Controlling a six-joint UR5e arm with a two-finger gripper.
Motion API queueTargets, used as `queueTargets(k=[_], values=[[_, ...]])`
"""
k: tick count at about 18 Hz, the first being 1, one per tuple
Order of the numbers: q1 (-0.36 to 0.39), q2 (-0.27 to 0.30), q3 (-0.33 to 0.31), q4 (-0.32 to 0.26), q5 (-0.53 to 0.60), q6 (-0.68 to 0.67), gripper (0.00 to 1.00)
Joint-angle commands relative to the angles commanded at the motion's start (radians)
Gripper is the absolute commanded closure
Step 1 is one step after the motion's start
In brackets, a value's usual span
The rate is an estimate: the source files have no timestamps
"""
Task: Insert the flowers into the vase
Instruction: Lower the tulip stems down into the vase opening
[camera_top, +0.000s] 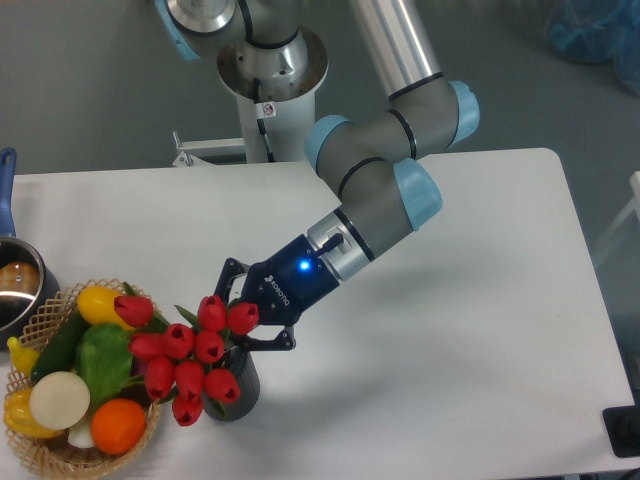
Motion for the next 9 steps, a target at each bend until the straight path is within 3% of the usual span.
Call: queueTargets(k=[3, 9], values=[[0.0, 0.0, -0.003, 0.0, 0.0, 0.0, 0.59], [0.011, 0.006, -0.026, 0.0, 0.0, 0.002, 0.49]])
